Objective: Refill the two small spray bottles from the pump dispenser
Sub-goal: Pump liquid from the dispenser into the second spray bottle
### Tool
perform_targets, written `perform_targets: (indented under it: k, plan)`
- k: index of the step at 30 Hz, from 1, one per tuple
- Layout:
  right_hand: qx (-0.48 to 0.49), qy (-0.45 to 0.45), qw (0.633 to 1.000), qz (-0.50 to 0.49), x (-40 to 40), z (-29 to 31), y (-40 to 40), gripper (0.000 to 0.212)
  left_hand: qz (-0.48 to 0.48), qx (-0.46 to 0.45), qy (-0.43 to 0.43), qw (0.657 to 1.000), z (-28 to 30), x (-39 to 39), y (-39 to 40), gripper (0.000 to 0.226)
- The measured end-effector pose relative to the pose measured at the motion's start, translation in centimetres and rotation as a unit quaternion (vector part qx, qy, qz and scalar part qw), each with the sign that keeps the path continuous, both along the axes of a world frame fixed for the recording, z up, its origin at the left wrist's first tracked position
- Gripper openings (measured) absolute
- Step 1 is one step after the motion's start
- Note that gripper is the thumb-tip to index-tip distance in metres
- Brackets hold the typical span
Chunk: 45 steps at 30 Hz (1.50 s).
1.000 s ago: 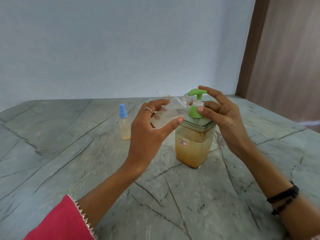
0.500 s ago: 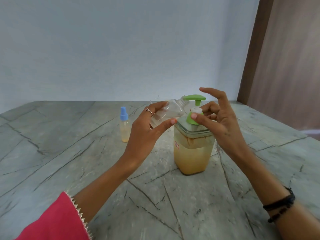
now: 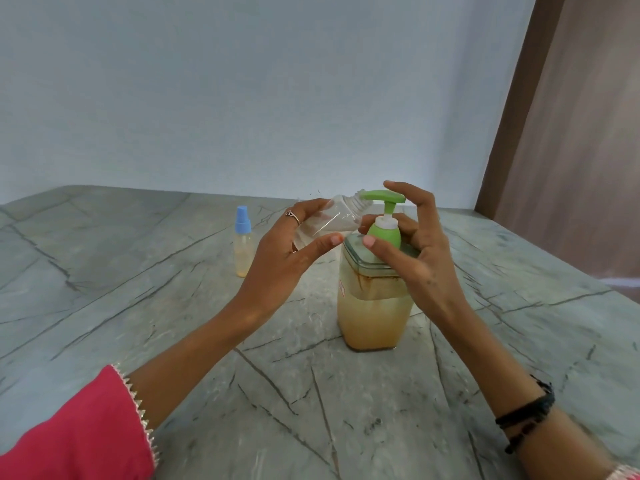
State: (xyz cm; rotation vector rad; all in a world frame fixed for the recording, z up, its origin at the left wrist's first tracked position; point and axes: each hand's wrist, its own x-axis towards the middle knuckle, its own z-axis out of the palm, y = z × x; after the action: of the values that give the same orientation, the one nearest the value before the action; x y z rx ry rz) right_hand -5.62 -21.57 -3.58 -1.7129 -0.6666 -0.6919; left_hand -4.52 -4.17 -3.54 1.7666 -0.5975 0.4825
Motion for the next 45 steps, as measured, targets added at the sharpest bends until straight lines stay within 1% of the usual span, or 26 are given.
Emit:
perform_targets:
  k: [8, 12, 15, 18, 22, 26, 27, 30, 34, 40, 42, 45]
  plan:
    - [0.073, -0.003, 0.997, 0.024, 0.16, 0.01, 0.63, 0.041, -0.002, -0.011, 0.000, 1.000, 0.03, -0.04, -0.16, 0.038]
    - [0.101, 0.013, 0.994, 0.037, 0.10, 0.19, 0.66, 0.033, 0.010, 0.000, 0.003, 1.000, -0.18, 0.04, -0.14, 0.040]
    - [0.105, 0.024, 0.993, 0.040, 0.10, 0.33, 0.65, 0.028, 0.016, 0.006, 0.006, 1.000, -0.39, 0.13, -0.06, 0.041]
    - [0.095, 0.017, 0.995, 0.034, -0.01, 0.34, 0.65, 0.029, 0.017, 0.007, 0.006, 1.000, -0.44, 0.17, -0.05, 0.042]
    - [0.073, 0.005, 0.997, 0.020, -0.21, 0.12, 0.65, 0.038, 0.017, -0.002, 0.006, 1.000, -0.42, 0.11, -0.17, 0.042]
    - [0.055, -0.003, 0.998, 0.013, -0.19, -0.06, 0.52, 0.051, 0.032, -0.017, 0.004, 0.999, -0.63, 0.10, -0.20, 0.045]
    - [0.055, -0.003, 0.998, 0.015, -0.18, -0.06, 0.50, 0.052, 0.035, -0.021, 0.003, 0.999, -0.67, 0.11, -0.18, 0.044]
    - [0.066, -0.004, 0.997, 0.025, -0.11, 0.13, 0.58, 0.042, 0.040, -0.024, -0.002, 0.999, -0.62, 0.09, -0.07, 0.044]
    - [0.087, 0.004, 0.995, 0.048, -0.15, 0.40, 0.56, 0.037, 0.042, -0.020, -0.004, 0.999, -0.49, 0.08, 0.01, 0.043]
    - [0.100, 0.025, 0.994, 0.041, -0.22, 0.47, 0.58, 0.025, 0.045, -0.014, -0.022, 0.999, -0.48, -0.23, -0.20, 0.044]
    - [0.097, 0.023, 0.994, 0.034, -0.23, 0.50, 0.59, 0.024, 0.043, -0.014, -0.023, 0.999, -0.51, -0.23, -0.24, 0.045]
    - [0.088, 0.013, 0.996, 0.031, -0.24, 0.37, 0.62, 0.030, 0.045, -0.017, -0.025, 0.999, -0.52, -0.20, -0.24, 0.046]
